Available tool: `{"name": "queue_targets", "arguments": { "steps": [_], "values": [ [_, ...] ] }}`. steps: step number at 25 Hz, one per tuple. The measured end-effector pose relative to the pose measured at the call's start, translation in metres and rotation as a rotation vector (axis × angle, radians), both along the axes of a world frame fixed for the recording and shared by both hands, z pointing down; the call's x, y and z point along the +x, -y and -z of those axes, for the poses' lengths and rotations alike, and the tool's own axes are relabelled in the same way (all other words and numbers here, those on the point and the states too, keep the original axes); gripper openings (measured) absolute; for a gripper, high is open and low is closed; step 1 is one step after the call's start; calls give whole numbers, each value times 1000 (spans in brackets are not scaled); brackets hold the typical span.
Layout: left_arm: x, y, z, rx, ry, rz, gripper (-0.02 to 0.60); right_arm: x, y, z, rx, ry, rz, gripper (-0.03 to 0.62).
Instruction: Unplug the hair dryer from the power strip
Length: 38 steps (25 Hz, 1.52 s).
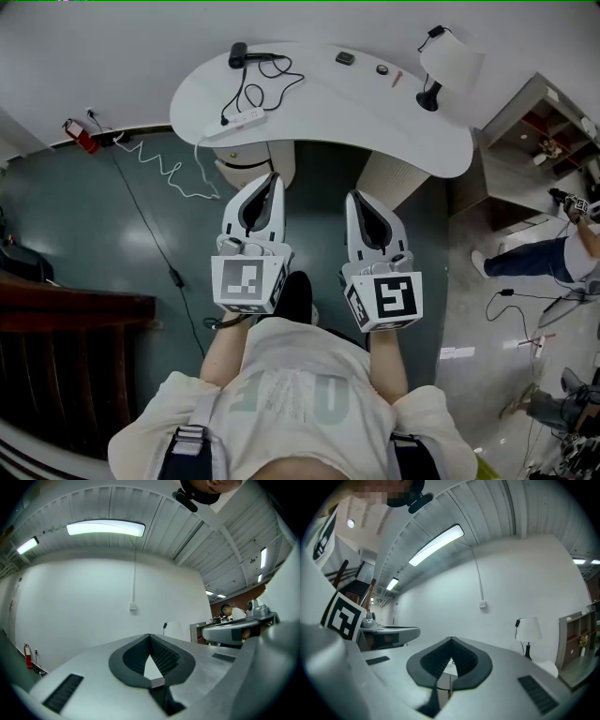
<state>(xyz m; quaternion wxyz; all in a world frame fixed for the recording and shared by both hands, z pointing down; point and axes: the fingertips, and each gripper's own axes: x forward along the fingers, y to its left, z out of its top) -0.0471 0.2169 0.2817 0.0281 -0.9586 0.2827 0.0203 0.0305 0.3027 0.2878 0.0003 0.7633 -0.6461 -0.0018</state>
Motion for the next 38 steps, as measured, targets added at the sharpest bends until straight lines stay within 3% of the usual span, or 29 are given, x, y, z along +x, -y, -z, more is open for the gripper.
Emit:
{"name": "queue_targets", "arguments": {
  "steps": [11, 28, 34, 38],
  "values": [
    [59, 71, 0, 32, -33, -36, 6, 43, 80, -2, -22, -63, 27, 3],
    [155, 318, 50, 119, -96, -23, 6, 133, 339, 32, 4, -109, 58, 3],
    [180, 357, 45, 94, -64, -4, 6, 161, 379, 25, -8, -55, 81, 3],
    [197, 365, 49, 127, -55, 17, 6, 179, 392, 26, 10, -30, 114, 3]
  ]
}}
